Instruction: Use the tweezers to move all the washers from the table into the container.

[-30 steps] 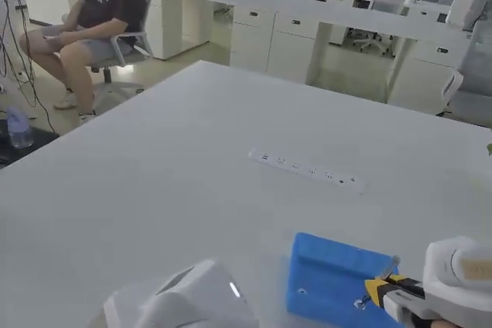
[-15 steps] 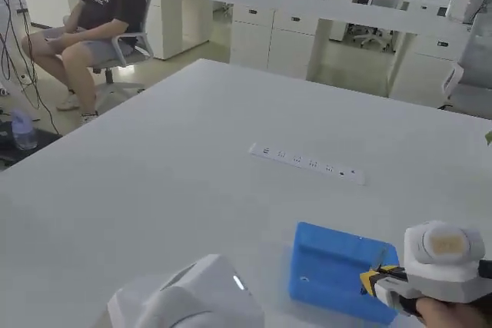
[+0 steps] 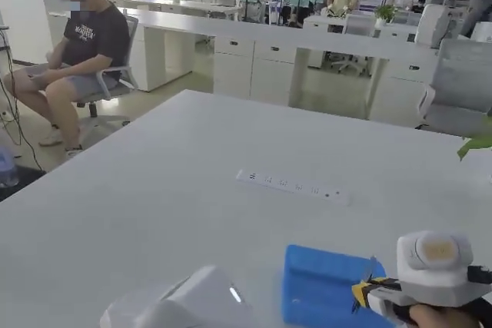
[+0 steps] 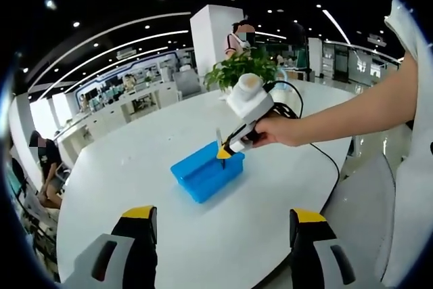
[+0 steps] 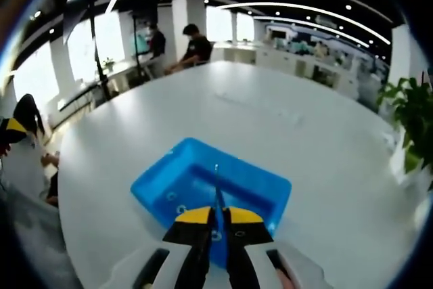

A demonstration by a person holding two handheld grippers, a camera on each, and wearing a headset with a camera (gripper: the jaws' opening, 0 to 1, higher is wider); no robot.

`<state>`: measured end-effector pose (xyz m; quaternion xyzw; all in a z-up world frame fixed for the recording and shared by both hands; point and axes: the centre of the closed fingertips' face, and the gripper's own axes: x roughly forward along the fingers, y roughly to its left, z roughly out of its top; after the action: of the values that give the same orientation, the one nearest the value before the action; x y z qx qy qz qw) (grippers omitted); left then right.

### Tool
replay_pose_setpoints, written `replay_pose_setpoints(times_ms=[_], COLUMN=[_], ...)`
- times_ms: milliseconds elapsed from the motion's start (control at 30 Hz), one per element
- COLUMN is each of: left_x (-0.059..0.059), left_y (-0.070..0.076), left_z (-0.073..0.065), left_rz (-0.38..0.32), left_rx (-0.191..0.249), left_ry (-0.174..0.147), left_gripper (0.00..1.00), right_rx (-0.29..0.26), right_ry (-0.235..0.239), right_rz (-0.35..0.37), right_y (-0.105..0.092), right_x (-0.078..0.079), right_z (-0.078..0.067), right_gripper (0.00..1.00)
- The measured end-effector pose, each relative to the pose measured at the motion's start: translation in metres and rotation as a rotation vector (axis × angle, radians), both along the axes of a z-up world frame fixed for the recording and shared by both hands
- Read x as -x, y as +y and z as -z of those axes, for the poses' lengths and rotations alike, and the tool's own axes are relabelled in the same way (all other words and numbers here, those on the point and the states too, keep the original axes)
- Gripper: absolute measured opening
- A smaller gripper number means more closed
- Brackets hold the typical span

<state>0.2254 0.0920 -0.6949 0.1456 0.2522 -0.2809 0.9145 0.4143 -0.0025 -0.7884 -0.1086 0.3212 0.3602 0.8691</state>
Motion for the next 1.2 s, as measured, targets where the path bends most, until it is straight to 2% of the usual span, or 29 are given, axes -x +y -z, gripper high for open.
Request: replay_pose_setpoints(times_ms=[167,267,300,367,500,600,667,733,767,833,900,933,967,1033,1133,1200], left_x=[0.003,0.004,0.006,0.006,0.007,0.005,0.002,0.001,-0.001,0.002,0.002,0.003,0.005,0.005,0.005,0.008], left_y=[-0.003,-0.004,-0.003,-0.002,0.000,-0.002,-0.007,-0.013,-0.018,-0.029,-0.035,-0.041,-0.048,-0.055,-0.061,-0.066], left_z=[0.004,0.005,0.006,0.006,0.010,0.007,0.003,-0.002,-0.006,-0.010,-0.013,-0.015,-0.020,-0.025,-0.025,-0.023], left_rz=[0.028,0.033,0.035,0.032,0.039,0.077,0.123,0.179,0.209,0.289,0.321,0.362,0.401,0.444,0.481,0.523], left_rx=[-0.008,-0.007,-0.007,-0.004,0.003,0.001,0.007,0.006,0.015,0.056,0.084,0.108,0.150,0.180,0.182,0.166], left_ry=[0.011,0.012,0.013,0.011,0.025,0.015,0.021,0.013,0.008,0.032,0.035,0.048,0.061,0.061,0.071,0.070], left_gripper=[0.81,0.80,0.79,0.78,0.71,0.60,0.53,0.46,0.43,0.34,0.30,0.29,0.28,0.25,0.24,0.22], right_rx=[-0.048,-0.065,-0.062,-0.049,0.043,0.069,0.082,0.097,0.090,0.075,0.075,0.072,0.071,0.068,0.024,-0.015], right_ry=[-0.035,-0.057,-0.070,-0.074,-0.122,-0.146,-0.143,-0.153,-0.145,-0.107,-0.085,-0.087,-0.068,-0.031,-0.015,0.000], right_rz=[0.001,-0.035,-0.067,-0.152,-0.253,-0.309,-0.328,-0.351,-0.376,-0.428,-0.473,-0.479,-0.523,-0.556,-0.562,-0.567], right_y=[-0.003,-0.002,-0.003,0.000,-0.002,-0.001,0.001,0.001,0.004,0.010,0.014,0.015,0.018,0.021,0.028,0.034], right_x=[0.001,0.007,0.016,0.034,0.059,0.080,0.091,0.106,0.115,0.133,0.148,0.152,0.163,0.176,0.187,0.194], right_z=[-0.026,-0.038,-0.047,-0.055,-0.063,-0.069,-0.070,-0.072,-0.072,-0.070,-0.066,-0.065,-0.060,-0.054,-0.054,-0.058], right_gripper=[0.04,0.04,0.04,0.04,0.04,0.03,0.04,0.04,0.04,0.04,0.04,0.04,0.04,0.04,0.04,0.04])
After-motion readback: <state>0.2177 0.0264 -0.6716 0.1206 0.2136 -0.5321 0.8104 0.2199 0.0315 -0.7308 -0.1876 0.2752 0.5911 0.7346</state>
